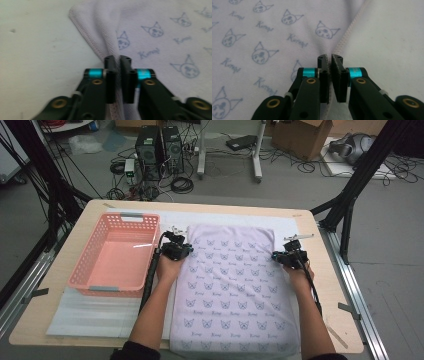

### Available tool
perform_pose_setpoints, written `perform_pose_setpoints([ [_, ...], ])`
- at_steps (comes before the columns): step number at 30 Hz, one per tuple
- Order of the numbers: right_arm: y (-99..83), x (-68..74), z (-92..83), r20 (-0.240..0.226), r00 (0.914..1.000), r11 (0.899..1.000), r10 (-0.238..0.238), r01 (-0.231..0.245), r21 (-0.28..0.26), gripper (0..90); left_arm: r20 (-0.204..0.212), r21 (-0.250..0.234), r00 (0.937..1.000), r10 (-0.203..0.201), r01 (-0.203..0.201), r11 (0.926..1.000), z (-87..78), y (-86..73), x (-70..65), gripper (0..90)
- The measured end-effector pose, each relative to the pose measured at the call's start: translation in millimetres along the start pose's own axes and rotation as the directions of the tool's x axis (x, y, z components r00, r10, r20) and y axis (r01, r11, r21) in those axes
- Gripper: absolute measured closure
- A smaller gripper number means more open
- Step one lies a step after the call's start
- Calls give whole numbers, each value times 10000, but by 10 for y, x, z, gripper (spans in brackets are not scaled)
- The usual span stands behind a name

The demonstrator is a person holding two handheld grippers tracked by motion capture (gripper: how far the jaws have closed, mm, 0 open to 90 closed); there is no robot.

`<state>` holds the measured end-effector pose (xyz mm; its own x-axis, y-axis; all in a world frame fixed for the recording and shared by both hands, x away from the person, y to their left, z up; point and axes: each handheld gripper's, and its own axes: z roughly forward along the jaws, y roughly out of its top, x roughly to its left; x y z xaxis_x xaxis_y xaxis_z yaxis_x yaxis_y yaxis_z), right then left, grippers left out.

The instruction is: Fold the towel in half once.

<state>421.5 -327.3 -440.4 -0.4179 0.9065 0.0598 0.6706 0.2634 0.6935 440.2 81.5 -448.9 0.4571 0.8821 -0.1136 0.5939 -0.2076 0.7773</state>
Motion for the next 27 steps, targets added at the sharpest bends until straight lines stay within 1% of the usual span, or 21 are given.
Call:
perform_pose_setpoints([
  [1,9,18,3,128,9999,9999,-99,98,30,867,49,-11,9999,-154,154,9999,-2,3,17,864],
  [2,21,17,-2,78,9999,9999,-84,83,119,872,29,-65,9997,-257,257,9996,-3,5,29,869],
  [3,27,4,-1,50,10000,9999,-79,78,101,875,-181,-165,9992,-356,353,9992,-18,16,43,872],
  [4,36,-12,-11,168,9999,10000,-13,12,26,876,-182,-445,9980,-598,590,9973,-35,29,60,872],
  [5,45,-34,-27,211,9998,9998,59,-54,-200,877,-87,-909,9948,-1011,999,9908,-64,53,76,872],
  [6,67,-51,-53,269,9994,9985,232,-219,-506,877,-82,-1091,9934,-1141,1125,9876,-83,71,87,873],
  [7,88,-57,-69,317,9993,9976,214,-193,-660,878,-51,-1258,9920,-1260,1244,9842,-99,99,98,873],
  [8,125,-60,-92,399,9991,9965,142,-109,-824,878,-63,-1035,9941,-1083,1071,9888,-107,157,99,873],
  [9,168,-54,-124,517,9986,9944,63,-8,-1059,878,-151,-1015,9962,-854,834,9913,-130,242,91,873],
  [10,229,-57,-170,543,9985,9896,71,8,-1442,878,-144,-1293,9951,-983,956,9870,-156,285,85,873],
  [11,261,-60,-198,543,9984,9869,181,-91,-1612,877,-91,-1487,9933,-1153,1127,9824,-191,348,84,873],
  [13,333,-89,-263,576,9976,9816,391,-276,-1889,878,-188,-1774,9937,-1100,1050,9785,-251,462,56,872],
  [14,366,-105,-305,500,9975,9763,504,-386,-2131,877,-179,-1966,9939,-1090,1034,9750,-277,492,49,872],
  [15,388,-110,-341,439,9976,9731,535,-422,-2266,877,-128,-2072,9938,-1104,1054,9726,-296,508,47,872],
  [16,396,-110,-367,455,9979,9698,453,-330,-2417,877,-40,-2224,9938,-1107,1071,9690,-319,514,42,872],
  [18,394,-98,-434,340,9988,9659,346,-247,-2577,876,-27,-2283,9974,-714,689,9712,-376,511,22,872],
  [20,374,-95,-495,188,9994,9625,273,-212,-2703,876,175,-2403,9983,-553,578,9690,-450,498,4,871],
  [21,360,-84,-535,3,9995,9603,304,-291,-2773,876,211,-2425,9985,-505,541,9686,-466,499,-4,871],
  [23,340,-61,-580,-77,9999,9582,144,-160,-2856,875,292,-2458,9993,-216,281,9689,-539,503,-48,871],
  [24,328,-39,-608,-129,9999,9578,50,-85,-2873,875,380,-2611,9991,-178,271,9649,-576,495,-74,871],
  [27,268,42,-695,-275,9993,9523,-242,147,-3049,875,691,-2776,9975,-138,325,9602,-665,432,-151,870],
])
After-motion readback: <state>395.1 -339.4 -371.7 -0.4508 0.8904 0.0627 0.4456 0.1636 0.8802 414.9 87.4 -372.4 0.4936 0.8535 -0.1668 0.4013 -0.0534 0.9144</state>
